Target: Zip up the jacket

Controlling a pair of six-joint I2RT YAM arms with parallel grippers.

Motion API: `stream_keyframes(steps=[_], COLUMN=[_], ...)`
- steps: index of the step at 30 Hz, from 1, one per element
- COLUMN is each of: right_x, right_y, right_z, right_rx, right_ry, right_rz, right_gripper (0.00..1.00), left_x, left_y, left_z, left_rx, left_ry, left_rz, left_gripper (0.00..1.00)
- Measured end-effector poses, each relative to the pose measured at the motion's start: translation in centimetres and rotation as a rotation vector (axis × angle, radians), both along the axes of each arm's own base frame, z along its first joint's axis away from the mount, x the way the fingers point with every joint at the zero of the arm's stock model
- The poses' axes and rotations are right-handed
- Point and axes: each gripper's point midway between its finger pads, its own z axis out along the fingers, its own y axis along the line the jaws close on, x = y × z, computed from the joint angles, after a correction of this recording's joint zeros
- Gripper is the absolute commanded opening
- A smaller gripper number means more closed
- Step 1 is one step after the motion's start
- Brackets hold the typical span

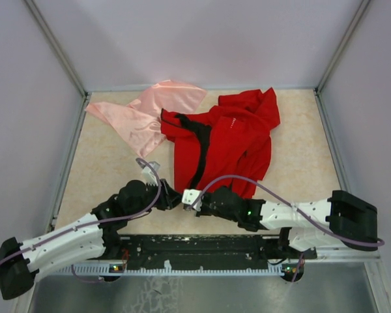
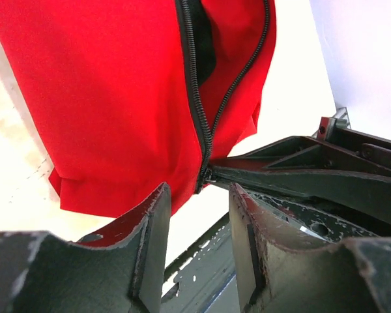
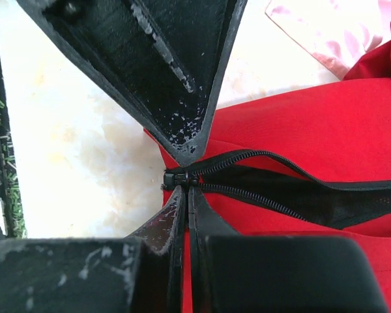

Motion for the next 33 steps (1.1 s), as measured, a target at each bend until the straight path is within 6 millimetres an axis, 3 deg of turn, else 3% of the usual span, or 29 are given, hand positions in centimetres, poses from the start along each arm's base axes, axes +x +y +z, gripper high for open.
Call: stream_keyframes(steps=[8,13,17,21,33], right_x=[-0.2,-0.3,-0.3,-0.3,0.8], right_y=[1.0,1.0,1.0,1.1,0.4], right_z=[0.5,0.4,0.3,0.1,0.3], right_rx=[0.043,0.049,0.051,0.048,-0.022], right_ry=[0.049,0.071,0.080,0.084,0.083], right_rz=[-0.009,-0.018,-0.021,-0.022,-0.081], right_gripper=[0.00,0.00,0.00,0.00,0.00], left_x=[-0.4,-0.6,-0.6,-0.6,-0.7], left_y=[0.3,0.1,-0.1,-0.4,-0.8], left_z=[-2.5,-2.6,-2.4,-2.2,-2.2], left_rx=[0.012,-0.015,-0.032,-0.045,-0.017], left_ry=[0.081,0.088,0.082,0.077,0.042], left_rz=[0.027,0.019,0.013,0.003,-0.048], left_gripper=[0.44,0.39,0.26,0.01,0.00])
